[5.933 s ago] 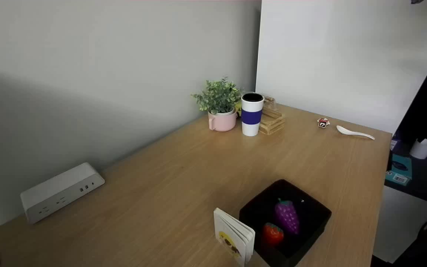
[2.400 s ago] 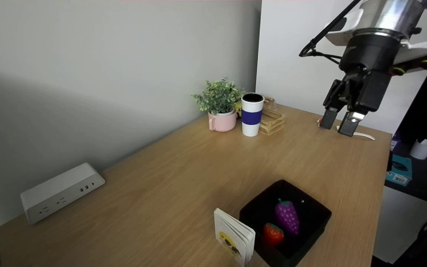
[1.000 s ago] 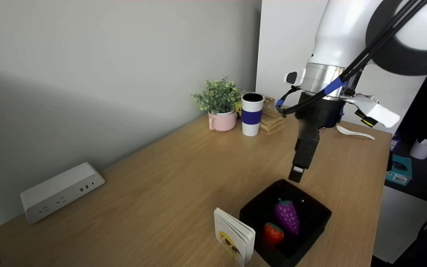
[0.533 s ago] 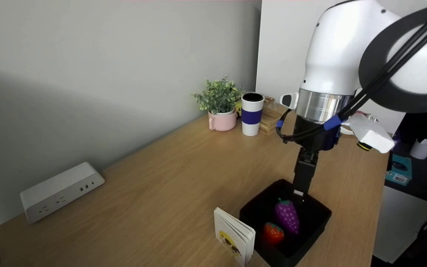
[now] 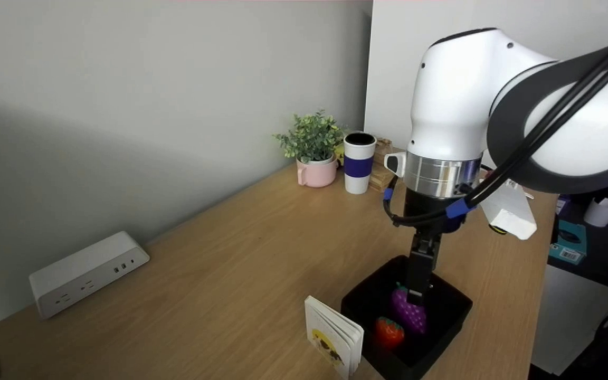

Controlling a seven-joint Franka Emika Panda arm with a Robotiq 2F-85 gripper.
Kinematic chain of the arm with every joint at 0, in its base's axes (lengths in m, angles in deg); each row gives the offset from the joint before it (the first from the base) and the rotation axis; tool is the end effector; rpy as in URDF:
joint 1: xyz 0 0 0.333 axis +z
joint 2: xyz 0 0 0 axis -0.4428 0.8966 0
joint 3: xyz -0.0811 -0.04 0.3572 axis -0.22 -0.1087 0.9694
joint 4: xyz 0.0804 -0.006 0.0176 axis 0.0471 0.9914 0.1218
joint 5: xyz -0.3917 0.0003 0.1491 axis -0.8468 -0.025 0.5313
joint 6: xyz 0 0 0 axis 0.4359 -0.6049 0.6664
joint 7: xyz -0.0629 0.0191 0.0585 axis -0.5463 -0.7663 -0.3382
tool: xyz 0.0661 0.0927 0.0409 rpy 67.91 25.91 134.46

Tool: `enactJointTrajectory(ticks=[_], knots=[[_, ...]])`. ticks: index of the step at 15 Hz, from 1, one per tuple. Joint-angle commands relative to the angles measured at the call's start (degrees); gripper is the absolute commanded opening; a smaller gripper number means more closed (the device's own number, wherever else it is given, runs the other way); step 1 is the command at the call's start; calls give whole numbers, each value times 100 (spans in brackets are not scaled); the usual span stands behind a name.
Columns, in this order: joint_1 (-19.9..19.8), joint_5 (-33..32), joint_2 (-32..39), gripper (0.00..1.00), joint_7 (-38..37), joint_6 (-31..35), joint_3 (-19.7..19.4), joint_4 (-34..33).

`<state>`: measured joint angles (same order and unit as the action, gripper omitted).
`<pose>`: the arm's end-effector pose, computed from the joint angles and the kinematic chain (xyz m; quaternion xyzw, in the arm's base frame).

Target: Put the grape and the strawberry plush on the table

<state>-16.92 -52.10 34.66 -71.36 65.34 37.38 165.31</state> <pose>0.5866 0.1797 0.2617 -0.9921 -0.1018 0.0328 0.0652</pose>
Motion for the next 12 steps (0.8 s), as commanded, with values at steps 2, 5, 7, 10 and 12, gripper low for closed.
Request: enactJointTrajectory(ticks=[2,5,7,10,12], knots=[[26,-314,391,100,-110,-346,-6,-530],[23,-390,644,100,-118,-474,-24,-775],[15,-409,830,100,-100,-579,-28,-940],[20,-436,1104,100,-115,-673,-53,-1153],[31,-446,1212,100,-144,-756,-71,-1251]])
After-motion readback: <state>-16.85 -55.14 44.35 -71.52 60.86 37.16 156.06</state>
